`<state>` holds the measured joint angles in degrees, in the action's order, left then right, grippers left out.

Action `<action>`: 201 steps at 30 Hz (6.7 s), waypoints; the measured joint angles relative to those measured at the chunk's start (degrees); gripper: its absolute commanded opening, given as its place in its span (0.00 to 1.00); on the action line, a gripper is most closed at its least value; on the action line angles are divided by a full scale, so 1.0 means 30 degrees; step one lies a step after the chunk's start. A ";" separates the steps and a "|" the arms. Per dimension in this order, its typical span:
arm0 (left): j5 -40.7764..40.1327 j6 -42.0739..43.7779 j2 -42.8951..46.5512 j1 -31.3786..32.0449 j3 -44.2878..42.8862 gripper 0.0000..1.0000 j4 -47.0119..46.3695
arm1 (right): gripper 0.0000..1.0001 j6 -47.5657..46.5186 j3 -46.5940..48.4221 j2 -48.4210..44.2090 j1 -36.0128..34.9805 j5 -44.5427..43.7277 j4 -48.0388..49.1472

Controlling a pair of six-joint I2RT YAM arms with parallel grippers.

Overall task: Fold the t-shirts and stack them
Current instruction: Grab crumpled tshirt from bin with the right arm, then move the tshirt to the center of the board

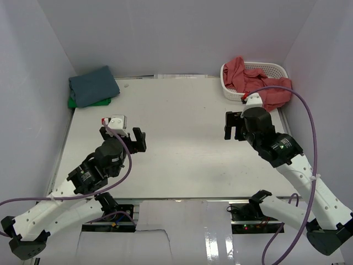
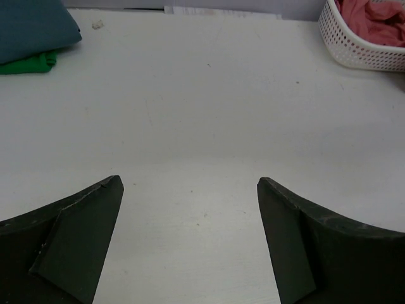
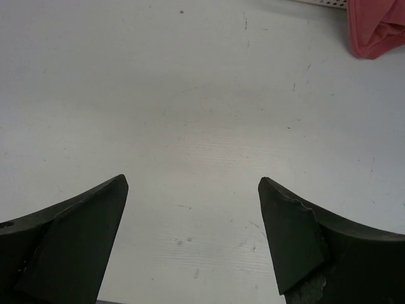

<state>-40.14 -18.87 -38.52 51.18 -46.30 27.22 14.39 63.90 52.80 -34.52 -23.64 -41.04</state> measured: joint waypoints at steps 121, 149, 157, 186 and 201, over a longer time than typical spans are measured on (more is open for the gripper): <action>0.0729 0.0634 0.1909 -0.0007 0.0262 0.98 -0.0648 | 0.08 -0.6069 1.6772 1.2713 0.3927 -0.2295 0.7788; 0.3534 -0.0481 -0.3075 -0.0007 -0.1916 0.98 -0.0233 | 0.08 -0.0867 0.7781 0.6003 0.3541 1.7966 -0.0517; 0.8670 0.1268 -0.3082 -0.0022 -0.1909 0.98 -0.1953 | 0.08 -0.0860 0.7548 0.7125 0.3381 1.7952 -0.0131; 1.2779 0.3840 -1.2101 0.3082 -0.7053 0.98 -0.1362 | 0.08 0.0678 1.2509 1.3260 0.1625 1.6058 -0.0321; 0.6470 0.2841 -1.3340 0.3359 -0.7380 0.97 -0.0736 | 0.08 0.1137 1.4979 1.3945 0.0809 1.6072 -0.0780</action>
<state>-20.73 -10.35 -78.54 61.25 -68.45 25.02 17.80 108.84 94.63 -32.10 24.58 -43.38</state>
